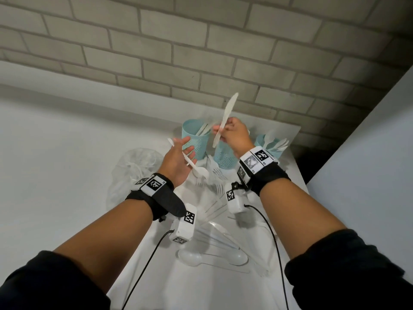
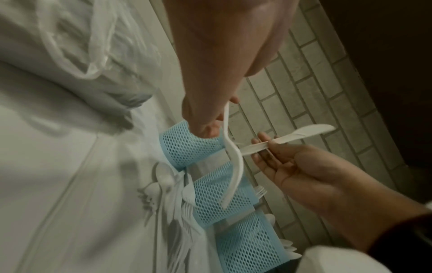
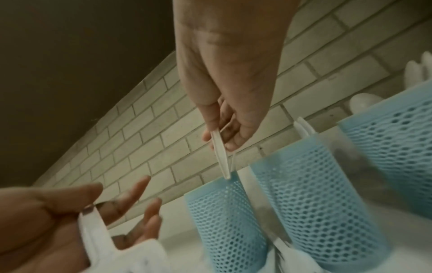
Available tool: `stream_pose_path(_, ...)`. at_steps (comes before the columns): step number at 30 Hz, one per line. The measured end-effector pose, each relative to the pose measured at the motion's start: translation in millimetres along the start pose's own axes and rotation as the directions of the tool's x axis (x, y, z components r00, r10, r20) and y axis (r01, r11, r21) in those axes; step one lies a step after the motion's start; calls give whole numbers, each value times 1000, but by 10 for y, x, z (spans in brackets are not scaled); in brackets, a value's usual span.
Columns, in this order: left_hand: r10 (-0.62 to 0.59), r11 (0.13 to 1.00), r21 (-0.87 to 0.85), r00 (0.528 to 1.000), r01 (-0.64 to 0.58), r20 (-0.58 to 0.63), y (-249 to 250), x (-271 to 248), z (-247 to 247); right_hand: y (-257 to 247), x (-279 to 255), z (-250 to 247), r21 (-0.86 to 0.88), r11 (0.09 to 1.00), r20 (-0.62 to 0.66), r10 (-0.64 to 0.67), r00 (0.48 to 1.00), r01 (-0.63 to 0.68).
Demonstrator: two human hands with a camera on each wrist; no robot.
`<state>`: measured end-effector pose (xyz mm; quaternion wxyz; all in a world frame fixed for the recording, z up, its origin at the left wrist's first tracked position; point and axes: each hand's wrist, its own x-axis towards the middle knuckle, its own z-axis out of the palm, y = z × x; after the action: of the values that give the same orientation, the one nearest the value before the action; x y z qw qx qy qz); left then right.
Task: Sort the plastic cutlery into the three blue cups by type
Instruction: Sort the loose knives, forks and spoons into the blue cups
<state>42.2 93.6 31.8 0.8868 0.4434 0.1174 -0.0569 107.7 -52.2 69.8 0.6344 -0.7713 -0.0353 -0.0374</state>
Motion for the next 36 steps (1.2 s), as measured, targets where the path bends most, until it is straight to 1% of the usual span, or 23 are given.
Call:
stream_pose_path(3,40,999,26,998,-38,-54,24,43,-45,7,244,134,44,997,-149,-53,987,61)
stream_pose_path(6,54,998,-21,996,-55,-75,60,67,-70,28,427,271,75,995,-220,-53,974,71)
stream_pose_path(9,67,997,-34,995,-70,-80,91,78,-93,108,557,394,45,999,-216,-4,976,14)
stream_pose_path(12,90,996,-17,991,-92,-101,111,95,-142,259,668,452,-61,995,-155,65,986,-75)
stream_pose_path(14,95,995,-20,988,-98,-122,105,118,-191,251,637,428,-132,987,-133,76,988,-94)
stream_pose_path(15,94,995,-24,986,-99,-135,101,125,-208,226,606,402,-125,988,-130,72,989,-89)
stream_pose_path(17,85,995,-45,983,-93,-160,93,123,-216,140,509,321,-97,995,-150,-1,989,-14)
stream_pose_path(19,68,994,-75,983,-82,-169,57,143,-216,47,358,247,-136,982,-163,-154,975,132)
stream_pose_path(20,54,994,-80,983,-69,-178,41,142,-204,6,267,211,-130,971,-124,-215,969,199)
stream_pose_path(21,46,994,-90,983,-62,-179,19,146,-185,-31,171,179,-103,968,-43,-234,971,229)
stream_pose_path(22,23,995,-96,985,-40,-173,7,124,-157,-57,87,143,-86,972,80,-212,974,219)
stream_pose_path(23,17,993,-114,983,-39,-185,-26,138,-152,-73,14,99,-94,977,224,-165,960,189)
stream_pose_path(24,2,993,-118,983,-24,-182,-47,123,-107,-88,-45,49,-150,977,362,-86,928,149)
stream_pose_path(25,-20,989,-148,982,-8,-188,-71,143,-110,-109,-102,-2,-247,962,477,15,879,117)
stream_pose_path(26,-53,985,-168,984,24,-172,-75,109,-67,-126,-155,-52,-358,927,554,112,825,115)
stream_pose_path(27,-104,977,-203,982,71,-159,-102,129,-38,-130,-202,-95,-446,885,591,177,787,136)
stream_pose_path(28,-141,969,-225,979,105,-150,-106,120,5,-123,-235,-133,-490,856,601,194,775,166)
stream_pose_path(29,-153,966,-229,979,120,-131,-127,148,36,-120,-263,-170,-497,846,586,166,793,191)
stream_pose_path(30,-155,967,-225,978,122,-139,-144,138,74,-117,-286,-212,-481,855,537,115,835,192)
stream_pose_path(31,-151,964,-244,975,109,-163,-178,152,102,-112,-305,-261,-448,878,460,64,885,170)
stream_pose_path(32,-153,957,-270,975,105,-163,-196,166,132,-102,-316,-322,-398,907,384,26,923,140)
stream_pose_path(33,-160,947,-301,978,112,-138,-207,180,172,-93,-329,-384,-345,932,325,6,946,113)
stream_pose_path(36,-181,947,-278,982,160,-50,-213,146,321,-79,-338,-527,-205,976,234,-28,972,78)
